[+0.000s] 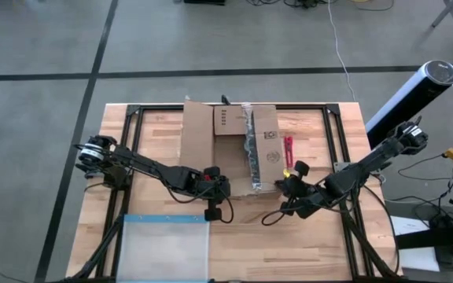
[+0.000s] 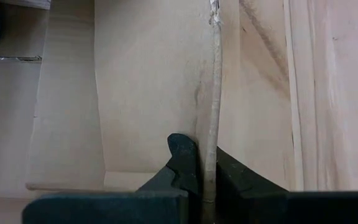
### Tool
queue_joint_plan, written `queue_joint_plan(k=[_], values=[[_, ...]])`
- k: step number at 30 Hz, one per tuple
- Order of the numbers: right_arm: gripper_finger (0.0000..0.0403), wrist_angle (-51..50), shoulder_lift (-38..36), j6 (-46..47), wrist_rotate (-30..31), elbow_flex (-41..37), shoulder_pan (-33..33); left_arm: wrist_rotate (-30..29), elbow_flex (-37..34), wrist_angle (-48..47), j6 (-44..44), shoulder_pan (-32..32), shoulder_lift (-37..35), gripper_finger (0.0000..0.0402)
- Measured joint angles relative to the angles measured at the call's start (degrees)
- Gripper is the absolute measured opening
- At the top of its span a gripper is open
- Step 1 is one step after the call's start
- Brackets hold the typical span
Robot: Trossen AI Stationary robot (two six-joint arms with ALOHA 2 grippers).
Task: Unpack boxes
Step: Break down the box using the red cutter
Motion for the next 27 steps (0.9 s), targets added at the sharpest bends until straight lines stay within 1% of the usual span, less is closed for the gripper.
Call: queue_joint_plan(k=[3,8,11,15,19,22,24,27], values=[[0.0000,-3.88,-1.14,1.76,1.62,0.28,0.02,0.00,0.00,-0.02,-0.01,0.00,-0.02,0.0014],[0.0000,-17.09,-1.82,8.60,5.56,3.48,0.02,0.00,-0.02,-0.04,-0.01,0.00,-0.02,0.0014],[0.0000,-24.42,-1.86,14.28,6.55,4.69,0.02,0.02,-0.02,-0.04,-0.01,0.00,-0.02,0.0014],[0.0000,-29.09,-1.86,19.81,6.57,4.83,0.02,0.01,-0.02,-0.04,0.01,0.00,-0.04,0.0014],[0.0000,-29.16,-1.86,20.87,6.58,4.85,0.02,0.02,-0.03,-0.04,0.00,0.00,-0.04,0.0014],[0.0000,-27.31,-1.86,19.74,6.96,4.85,0.02,0.02,-0.04,-0.04,0.01,0.00,-0.04,0.0014],[0.0000,-23.93,-1.86,17.02,7.16,4.85,0.02,0.01,-0.04,-0.04,0.01,0.00,-0.03,0.0014],[0.0000,-16.15,-1.86,10.13,8.42,4.86,0.02,-0.14,-0.04,0.05,0.24,0.00,-0.02,0.0014]])
